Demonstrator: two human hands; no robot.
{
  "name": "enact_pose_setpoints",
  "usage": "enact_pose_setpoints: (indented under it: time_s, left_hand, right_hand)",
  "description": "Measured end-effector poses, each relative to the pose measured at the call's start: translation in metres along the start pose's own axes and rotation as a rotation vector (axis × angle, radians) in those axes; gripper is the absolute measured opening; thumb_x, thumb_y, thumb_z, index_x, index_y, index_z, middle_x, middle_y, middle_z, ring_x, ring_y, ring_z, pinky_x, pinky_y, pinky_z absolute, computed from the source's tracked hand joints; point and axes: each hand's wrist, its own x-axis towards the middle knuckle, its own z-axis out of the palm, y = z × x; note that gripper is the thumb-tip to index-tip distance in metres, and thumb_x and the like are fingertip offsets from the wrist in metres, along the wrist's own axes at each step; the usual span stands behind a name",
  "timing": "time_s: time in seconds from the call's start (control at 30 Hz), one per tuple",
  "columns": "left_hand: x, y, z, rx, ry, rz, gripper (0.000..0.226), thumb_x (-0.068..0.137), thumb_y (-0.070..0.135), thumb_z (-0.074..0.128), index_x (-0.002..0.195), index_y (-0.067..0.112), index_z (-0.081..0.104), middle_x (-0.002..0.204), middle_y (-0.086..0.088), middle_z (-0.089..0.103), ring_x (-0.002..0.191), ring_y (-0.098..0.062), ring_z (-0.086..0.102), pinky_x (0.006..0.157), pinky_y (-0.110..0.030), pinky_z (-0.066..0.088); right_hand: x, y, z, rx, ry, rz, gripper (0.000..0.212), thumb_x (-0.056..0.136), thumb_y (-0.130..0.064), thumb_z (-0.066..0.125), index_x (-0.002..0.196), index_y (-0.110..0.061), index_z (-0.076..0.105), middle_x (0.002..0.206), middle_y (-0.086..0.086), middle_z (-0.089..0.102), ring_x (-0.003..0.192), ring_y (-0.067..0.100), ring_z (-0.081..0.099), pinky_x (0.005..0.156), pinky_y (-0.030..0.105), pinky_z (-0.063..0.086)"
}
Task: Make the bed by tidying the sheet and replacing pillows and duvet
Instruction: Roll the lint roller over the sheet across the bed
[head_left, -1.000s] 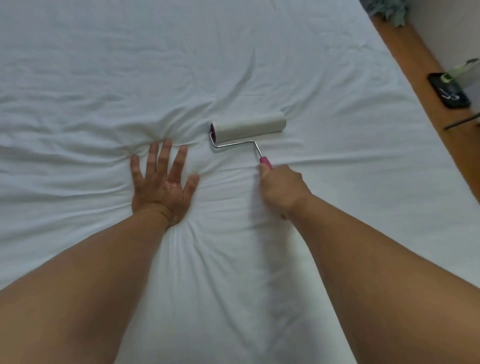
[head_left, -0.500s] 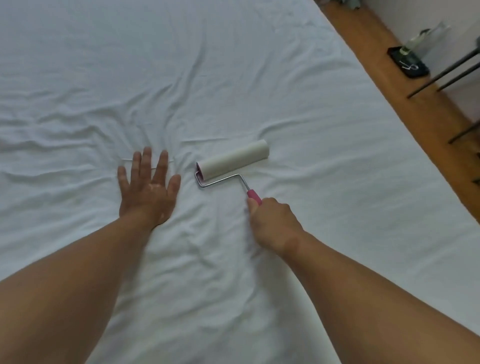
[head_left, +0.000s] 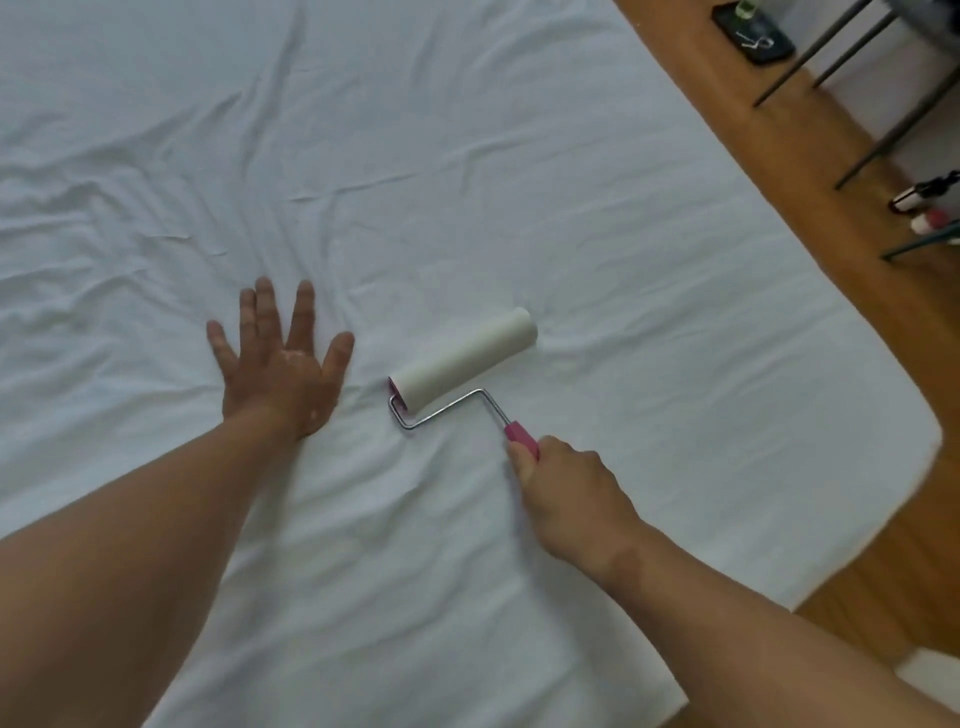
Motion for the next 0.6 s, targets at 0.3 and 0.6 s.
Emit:
enact_pose_setpoints:
  time_s: [0.3, 0.6]
  left_hand:
    - [-0.049, -0.025, 0.009, 0.043, -0.020, 0.025, 0.074, 0.092, 0.077, 0.004, 0.157, 0.044, -0.010, 0.169, 0.005, -0.011, 0.155, -0.019, -0.011, 0.122, -0.052, -0.007]
    - [-0.061, -0.010, -0.010, 0.090, -0.146, -0.149, 0.081, 0.091, 0.078, 0.008, 0.161, 0.037, -0.001, 0.170, 0.001, -0.008, 0.155, -0.023, -0.008, 0.120, -0.062, -0.002]
  right_hand:
    - [-0.123, 0.121, 0.008, -0.064, -0.139, 0.151, 0.049, 0.089, -0.076, 0.015, 0.089, -0.033, 0.040, 0.096, 0.001, 0.060, 0.092, 0.022, 0.059, 0.074, 0.032, 0.043]
    - [-0.149, 0.204, -0.035, 0.114, 0.090, 0.169, 0.047, 0.096, -0.064, 0.033, 0.075, -0.027, 0.053, 0.070, 0.000, 0.063, 0.070, 0.010, 0.059, 0.058, 0.023, 0.038]
